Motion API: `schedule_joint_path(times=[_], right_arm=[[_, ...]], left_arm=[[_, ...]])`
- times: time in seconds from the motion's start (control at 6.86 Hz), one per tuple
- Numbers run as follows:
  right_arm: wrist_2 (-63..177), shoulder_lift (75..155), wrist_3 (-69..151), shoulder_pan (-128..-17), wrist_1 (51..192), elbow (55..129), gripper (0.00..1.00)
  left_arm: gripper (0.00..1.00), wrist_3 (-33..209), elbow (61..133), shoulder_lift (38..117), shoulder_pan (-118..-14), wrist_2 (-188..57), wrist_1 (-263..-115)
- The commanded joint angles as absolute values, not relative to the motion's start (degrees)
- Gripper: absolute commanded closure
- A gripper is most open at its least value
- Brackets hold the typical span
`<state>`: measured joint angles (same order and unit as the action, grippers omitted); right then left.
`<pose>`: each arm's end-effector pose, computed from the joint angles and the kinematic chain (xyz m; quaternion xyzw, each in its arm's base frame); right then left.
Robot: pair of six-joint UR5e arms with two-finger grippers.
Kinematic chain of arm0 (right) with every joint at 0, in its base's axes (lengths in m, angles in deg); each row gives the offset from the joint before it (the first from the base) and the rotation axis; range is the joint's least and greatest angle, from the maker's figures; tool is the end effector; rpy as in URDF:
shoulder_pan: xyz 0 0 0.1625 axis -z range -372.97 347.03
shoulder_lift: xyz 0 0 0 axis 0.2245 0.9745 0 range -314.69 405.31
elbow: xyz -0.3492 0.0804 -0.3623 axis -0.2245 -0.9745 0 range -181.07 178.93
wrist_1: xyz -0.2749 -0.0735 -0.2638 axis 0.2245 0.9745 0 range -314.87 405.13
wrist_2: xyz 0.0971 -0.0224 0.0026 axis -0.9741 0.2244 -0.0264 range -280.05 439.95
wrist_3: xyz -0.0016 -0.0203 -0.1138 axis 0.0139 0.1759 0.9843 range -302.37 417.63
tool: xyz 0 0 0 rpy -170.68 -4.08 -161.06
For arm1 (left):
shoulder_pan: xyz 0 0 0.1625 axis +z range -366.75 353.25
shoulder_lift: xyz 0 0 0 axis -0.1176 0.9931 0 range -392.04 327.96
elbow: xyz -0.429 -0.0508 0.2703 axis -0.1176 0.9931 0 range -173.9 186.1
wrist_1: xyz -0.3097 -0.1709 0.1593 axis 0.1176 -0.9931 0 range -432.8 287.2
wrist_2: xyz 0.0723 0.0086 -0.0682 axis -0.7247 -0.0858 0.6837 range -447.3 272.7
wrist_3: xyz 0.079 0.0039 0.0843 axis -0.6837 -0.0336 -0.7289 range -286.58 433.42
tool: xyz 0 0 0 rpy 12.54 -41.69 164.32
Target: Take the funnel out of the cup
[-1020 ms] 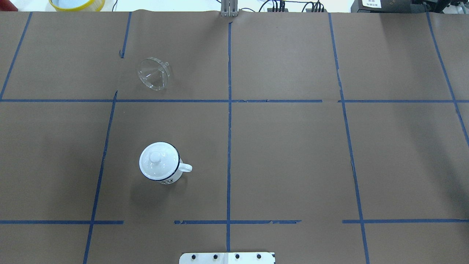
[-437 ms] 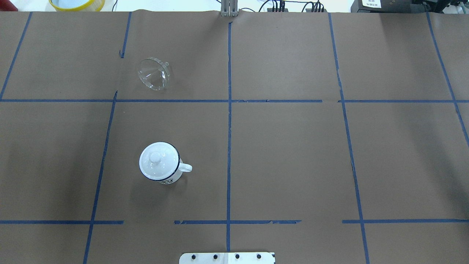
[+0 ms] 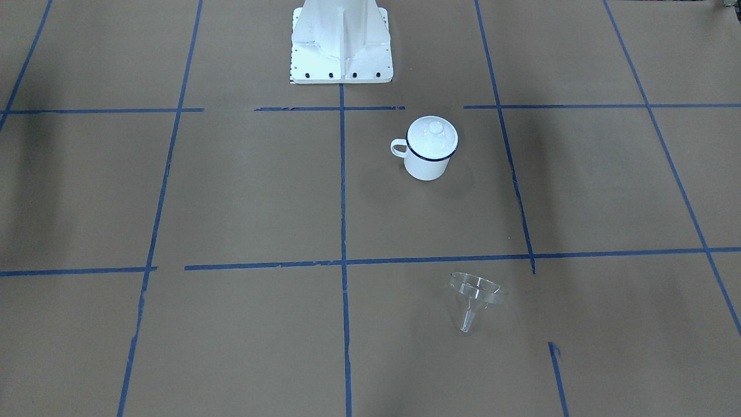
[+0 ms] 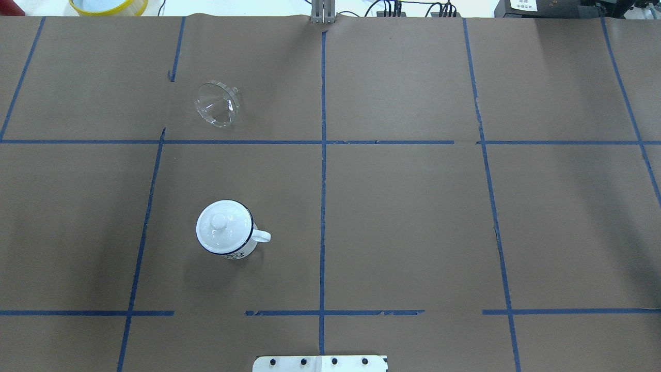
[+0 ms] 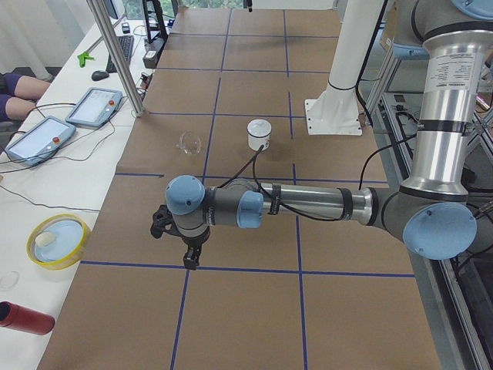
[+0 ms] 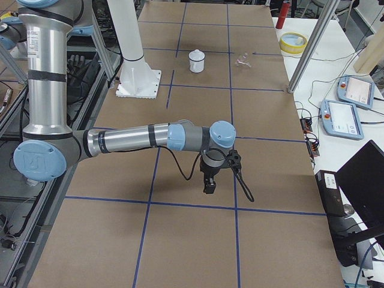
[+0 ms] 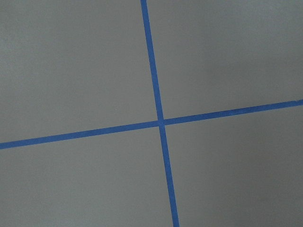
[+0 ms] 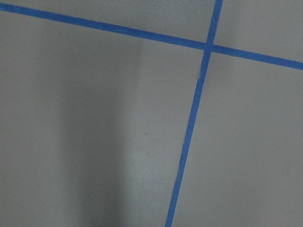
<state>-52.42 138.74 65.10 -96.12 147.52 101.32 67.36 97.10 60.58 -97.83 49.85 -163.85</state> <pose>0.0045 -0.4275 0.7056 -0.0259 -0.3614 -0.1055 0.9261 -0.0577 -0.4916 0.7189 0.0621 0.3965 0.0561 0.9142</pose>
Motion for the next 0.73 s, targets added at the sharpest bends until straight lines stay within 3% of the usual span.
schedule_joint_path(times=[0.0,0.58], right_arm=[[-52.4,138.7,65.1,-96.1,147.5,101.3,0.0],[-52.4,138.7,65.1,-96.1,147.5,101.3,0.0]], left_arm=[[0.0,67.4,97.9,59.9,-97.9,49.7,-163.6],[0.0,67.4,97.6,60.0,-97.8,49.7,-163.6]])
